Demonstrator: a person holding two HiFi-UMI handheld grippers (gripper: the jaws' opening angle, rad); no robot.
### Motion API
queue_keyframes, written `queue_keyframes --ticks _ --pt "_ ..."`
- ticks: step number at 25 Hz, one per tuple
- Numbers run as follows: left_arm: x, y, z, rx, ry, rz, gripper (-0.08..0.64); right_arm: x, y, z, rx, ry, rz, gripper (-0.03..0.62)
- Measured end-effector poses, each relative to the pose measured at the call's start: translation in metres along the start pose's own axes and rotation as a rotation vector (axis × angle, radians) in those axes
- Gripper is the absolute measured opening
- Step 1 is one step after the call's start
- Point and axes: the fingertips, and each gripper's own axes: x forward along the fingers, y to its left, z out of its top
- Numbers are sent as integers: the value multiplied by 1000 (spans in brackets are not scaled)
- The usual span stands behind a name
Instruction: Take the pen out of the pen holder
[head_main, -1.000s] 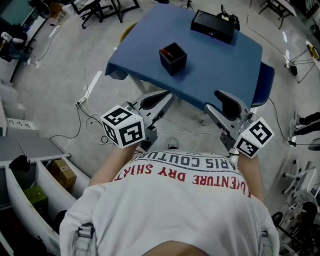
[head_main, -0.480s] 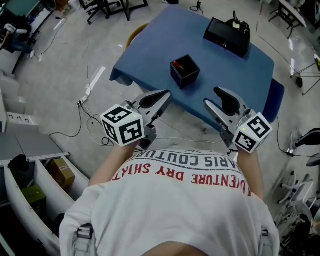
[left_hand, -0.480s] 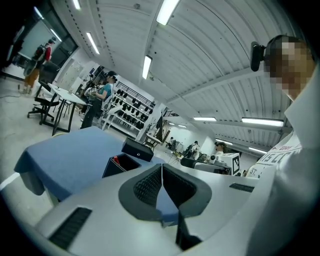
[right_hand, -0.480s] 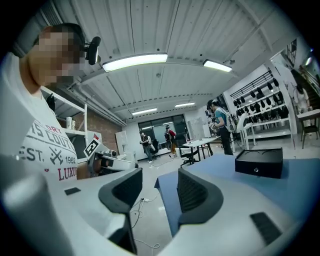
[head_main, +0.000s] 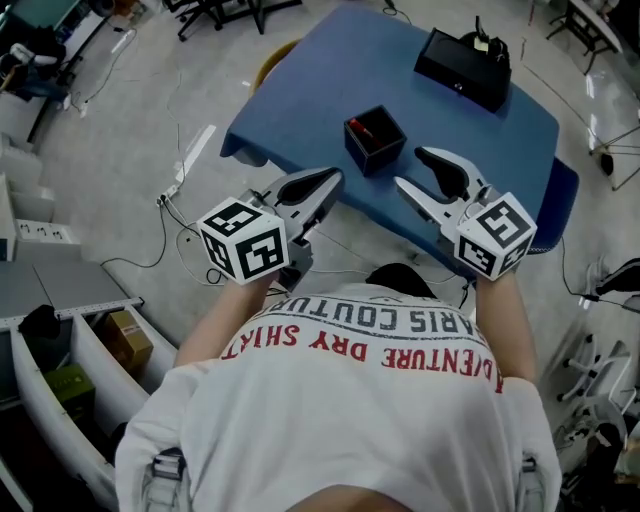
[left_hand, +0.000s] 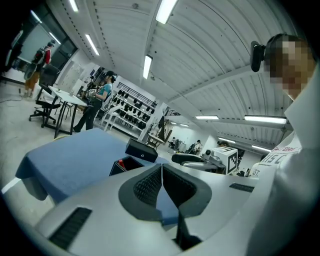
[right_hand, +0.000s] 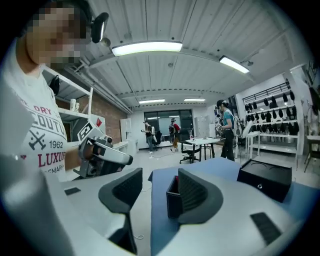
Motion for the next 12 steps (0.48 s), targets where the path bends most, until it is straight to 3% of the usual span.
queue_keyframes --ticks 12 --pt "8 28 7 -55 -12 97 32 52 -35 -23 -69 157 67 209"
